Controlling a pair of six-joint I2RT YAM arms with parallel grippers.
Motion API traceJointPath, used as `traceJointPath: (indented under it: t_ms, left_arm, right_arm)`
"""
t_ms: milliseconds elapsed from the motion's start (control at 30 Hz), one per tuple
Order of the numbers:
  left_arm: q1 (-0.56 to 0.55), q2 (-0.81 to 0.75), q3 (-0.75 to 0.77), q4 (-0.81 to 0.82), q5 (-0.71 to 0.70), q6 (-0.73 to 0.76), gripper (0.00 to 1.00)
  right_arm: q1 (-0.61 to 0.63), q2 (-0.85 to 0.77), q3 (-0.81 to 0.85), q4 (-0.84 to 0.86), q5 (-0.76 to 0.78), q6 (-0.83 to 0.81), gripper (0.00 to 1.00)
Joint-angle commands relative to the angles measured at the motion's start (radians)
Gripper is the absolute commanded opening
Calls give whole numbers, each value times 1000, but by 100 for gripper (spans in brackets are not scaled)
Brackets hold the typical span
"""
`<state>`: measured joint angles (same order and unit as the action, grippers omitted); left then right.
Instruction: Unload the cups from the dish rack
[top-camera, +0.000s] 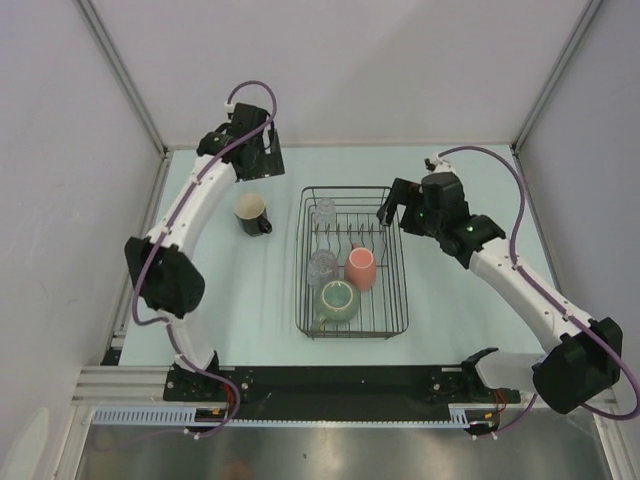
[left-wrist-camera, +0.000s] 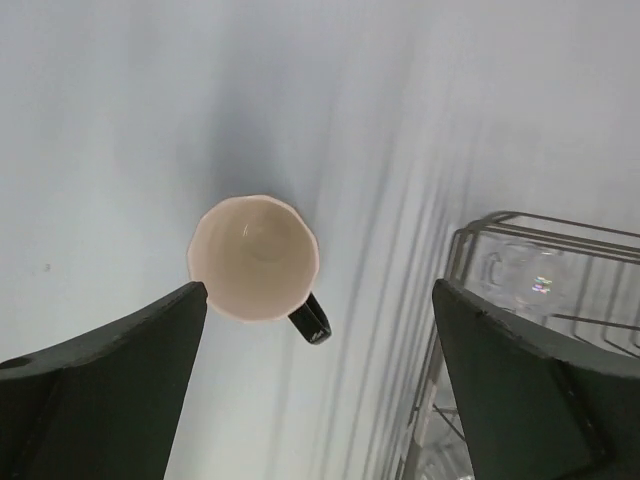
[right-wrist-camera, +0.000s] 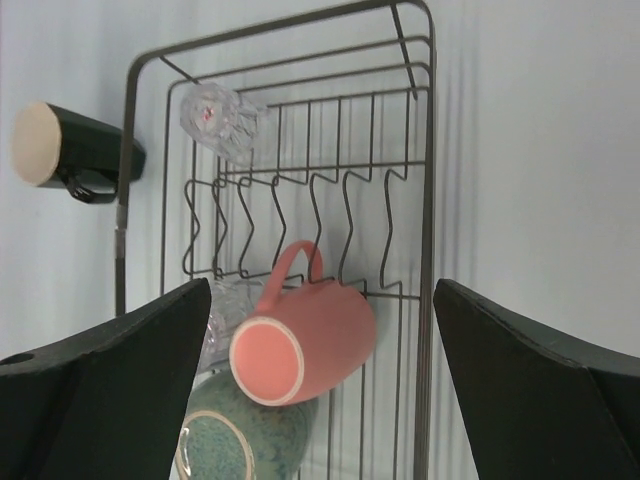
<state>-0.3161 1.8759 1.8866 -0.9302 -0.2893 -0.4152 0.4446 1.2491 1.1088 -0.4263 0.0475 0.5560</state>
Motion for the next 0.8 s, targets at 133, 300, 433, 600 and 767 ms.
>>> traceJointPath:
  t_ms: [133,300,433,600,767]
  left_arm:
    - [-159,-308,-91,-6,-166,-16,100]
    - [-247,-478,-297,62,-182,-68,100]
    - [-282,-602,-469,100,-172,-106,100]
    - [-302,-712,-575,126,-168,-138,100]
    - [-317,-782,-642,126,-175,-151,100]
  right_arm:
    - [271,-36,13,-149,374,-134,100]
    - [379,-73,-41,-160,420,-76,100]
    - [407,-63,-52,-147,428,-48,100]
    - [434,24,-12,-138,430,-56,100]
    - [453,104,28,-118,427,-73,100]
